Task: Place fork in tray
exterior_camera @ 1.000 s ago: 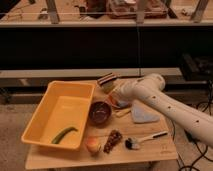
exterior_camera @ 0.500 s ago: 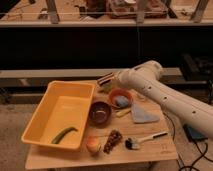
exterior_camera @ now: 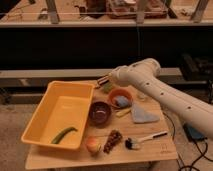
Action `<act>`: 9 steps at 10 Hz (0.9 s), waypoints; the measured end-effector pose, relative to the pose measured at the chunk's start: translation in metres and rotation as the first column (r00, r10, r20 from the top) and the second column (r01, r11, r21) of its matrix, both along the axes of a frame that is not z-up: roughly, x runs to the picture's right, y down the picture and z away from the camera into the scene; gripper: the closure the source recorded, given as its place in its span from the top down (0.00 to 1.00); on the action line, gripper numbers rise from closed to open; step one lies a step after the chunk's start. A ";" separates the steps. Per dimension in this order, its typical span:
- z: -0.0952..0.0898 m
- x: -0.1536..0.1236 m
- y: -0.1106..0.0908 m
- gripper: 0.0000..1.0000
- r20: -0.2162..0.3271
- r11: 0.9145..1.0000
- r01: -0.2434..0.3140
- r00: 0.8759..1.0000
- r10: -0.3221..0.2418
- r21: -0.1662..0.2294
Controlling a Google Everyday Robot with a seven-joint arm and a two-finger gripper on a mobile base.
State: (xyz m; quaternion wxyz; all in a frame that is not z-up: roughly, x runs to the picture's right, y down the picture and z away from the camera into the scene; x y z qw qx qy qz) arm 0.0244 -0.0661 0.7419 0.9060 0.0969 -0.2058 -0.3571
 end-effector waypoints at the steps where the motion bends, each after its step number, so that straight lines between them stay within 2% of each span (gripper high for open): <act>1: 0.001 -0.012 0.000 0.20 0.021 1.000 0.014 1.000 -0.014 -0.006; 6: 0.013 -0.080 0.008 0.20 0.136 0.994 0.089 0.987 -0.081 -0.058; 9: 0.026 -0.130 0.026 0.21 0.207 0.982 0.157 0.969 -0.133 -0.107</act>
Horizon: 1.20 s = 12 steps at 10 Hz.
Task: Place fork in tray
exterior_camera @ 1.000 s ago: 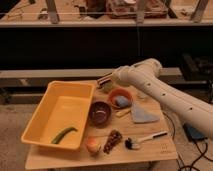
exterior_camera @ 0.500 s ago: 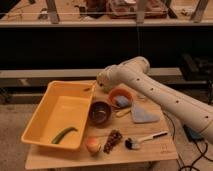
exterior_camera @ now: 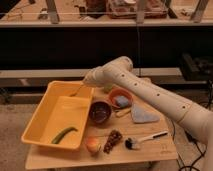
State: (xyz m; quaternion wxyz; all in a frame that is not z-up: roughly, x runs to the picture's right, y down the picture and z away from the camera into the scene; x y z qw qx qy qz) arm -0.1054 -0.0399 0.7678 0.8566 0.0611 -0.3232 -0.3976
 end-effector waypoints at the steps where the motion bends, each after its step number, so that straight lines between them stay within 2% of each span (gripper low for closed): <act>1: 0.013 -0.009 0.012 0.30 0.009 0.999 0.023 1.000 -0.022 -0.028; 4: 0.042 -0.022 0.039 0.58 0.019 0.994 0.061 0.998 -0.060 -0.089; 5: 0.046 -0.025 0.044 0.70 0.021 0.991 0.071 0.997 -0.069 -0.109; 6: 0.047 -0.027 0.046 0.76 0.022 0.990 0.076 0.997 -0.074 -0.119; 7: 0.048 -0.027 0.048 0.80 0.024 0.989 0.080 0.997 -0.078 -0.126; 9: 0.044 -0.031 0.050 0.80 0.034 0.987 0.090 0.996 -0.086 -0.130; 12: 0.031 -0.023 0.043 0.80 0.025 0.990 0.086 0.996 -0.084 -0.115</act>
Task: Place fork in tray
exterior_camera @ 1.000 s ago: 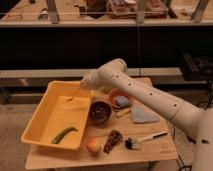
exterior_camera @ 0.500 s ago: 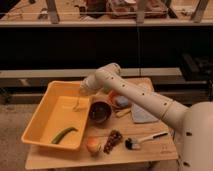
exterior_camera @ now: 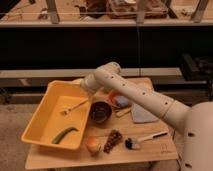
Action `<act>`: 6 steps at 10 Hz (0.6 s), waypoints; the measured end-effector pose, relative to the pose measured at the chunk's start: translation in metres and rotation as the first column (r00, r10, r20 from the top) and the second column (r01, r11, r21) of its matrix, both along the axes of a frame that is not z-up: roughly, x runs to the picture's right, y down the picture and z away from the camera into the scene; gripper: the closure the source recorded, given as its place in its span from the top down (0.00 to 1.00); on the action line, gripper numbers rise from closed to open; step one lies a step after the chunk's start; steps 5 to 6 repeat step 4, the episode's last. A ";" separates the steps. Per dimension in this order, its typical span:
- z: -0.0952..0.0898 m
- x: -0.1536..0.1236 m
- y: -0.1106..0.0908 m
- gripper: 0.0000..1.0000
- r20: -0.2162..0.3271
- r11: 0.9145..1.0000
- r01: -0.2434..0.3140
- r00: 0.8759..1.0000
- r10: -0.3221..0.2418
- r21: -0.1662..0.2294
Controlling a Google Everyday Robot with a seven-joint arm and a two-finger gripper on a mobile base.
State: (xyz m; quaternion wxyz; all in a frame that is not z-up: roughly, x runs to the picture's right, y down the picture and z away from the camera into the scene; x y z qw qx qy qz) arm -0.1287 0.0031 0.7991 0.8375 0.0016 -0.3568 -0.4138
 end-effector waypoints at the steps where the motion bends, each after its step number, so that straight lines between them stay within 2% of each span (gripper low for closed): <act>1: -0.005 0.006 -0.004 0.80 -0.006 1.000 -0.006 1.000 0.006 0.009; 4: -0.040 0.023 -0.029 0.80 -0.001 0.996 -0.053 0.999 0.053 0.068; 6: -0.040 0.023 -0.029 0.80 -0.001 0.996 -0.053 0.999 0.053 0.068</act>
